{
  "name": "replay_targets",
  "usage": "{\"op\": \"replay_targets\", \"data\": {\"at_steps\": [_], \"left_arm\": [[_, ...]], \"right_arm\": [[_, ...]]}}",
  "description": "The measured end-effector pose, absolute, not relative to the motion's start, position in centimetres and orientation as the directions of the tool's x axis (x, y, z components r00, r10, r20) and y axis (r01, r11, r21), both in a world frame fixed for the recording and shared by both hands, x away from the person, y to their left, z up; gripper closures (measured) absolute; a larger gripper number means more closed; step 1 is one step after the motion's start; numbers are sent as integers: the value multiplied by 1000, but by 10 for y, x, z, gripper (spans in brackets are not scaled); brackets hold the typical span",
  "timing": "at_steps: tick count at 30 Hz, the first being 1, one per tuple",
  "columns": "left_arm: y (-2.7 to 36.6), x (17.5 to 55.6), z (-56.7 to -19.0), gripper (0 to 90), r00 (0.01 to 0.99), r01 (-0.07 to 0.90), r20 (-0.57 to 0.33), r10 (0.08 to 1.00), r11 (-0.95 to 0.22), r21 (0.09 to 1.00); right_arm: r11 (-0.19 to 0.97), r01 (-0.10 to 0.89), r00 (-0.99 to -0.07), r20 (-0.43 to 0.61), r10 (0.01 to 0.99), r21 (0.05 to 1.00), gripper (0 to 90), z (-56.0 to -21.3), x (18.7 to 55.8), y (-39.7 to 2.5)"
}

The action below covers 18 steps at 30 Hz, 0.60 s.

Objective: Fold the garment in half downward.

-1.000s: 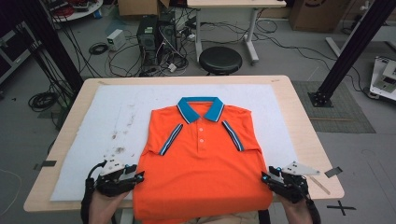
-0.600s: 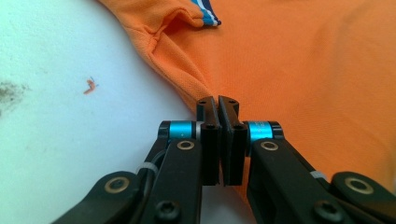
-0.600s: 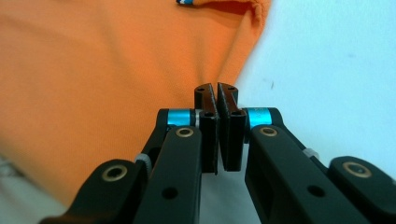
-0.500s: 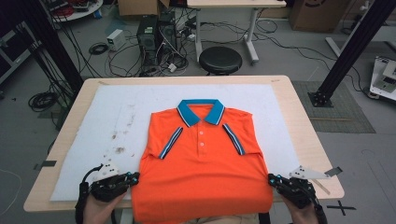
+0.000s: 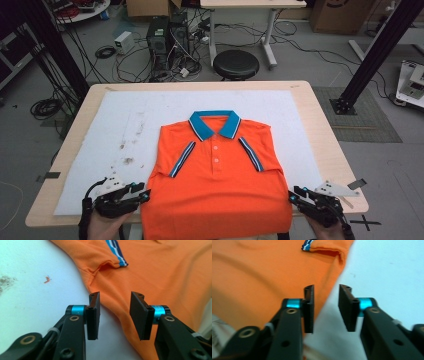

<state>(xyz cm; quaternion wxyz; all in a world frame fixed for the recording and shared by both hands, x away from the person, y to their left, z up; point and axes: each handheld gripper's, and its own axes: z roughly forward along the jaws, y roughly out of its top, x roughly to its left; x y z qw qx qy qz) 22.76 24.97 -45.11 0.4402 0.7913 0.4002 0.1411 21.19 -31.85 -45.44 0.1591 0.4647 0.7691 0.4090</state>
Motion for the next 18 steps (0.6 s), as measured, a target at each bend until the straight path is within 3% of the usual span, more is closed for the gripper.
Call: {"op": "replay_targets", "data": {"at_steps": [4, 8, 10, 18], "left_arm": [[239, 231, -455, 615, 630, 508, -94, 771, -318, 801], [233, 233, -455, 848, 643, 506, -106, 759, -316, 803], [231, 233, -454, 864, 648, 501, -93, 756, -331, 800], [245, 221, -453, 874, 684, 515, -144, 715, -334, 790]], "right_arm": [[261, 558, -522, 90, 848, 788, 639, -462, 218, -301], [231, 568, -477, 87, 875, 790, 813, -462, 217, -294], [230, 573, -496, 110, 861, 787, 870, -462, 218, -295], [244, 591, -536, 148, 831, 769, 884, -460, 211, -310]]}}
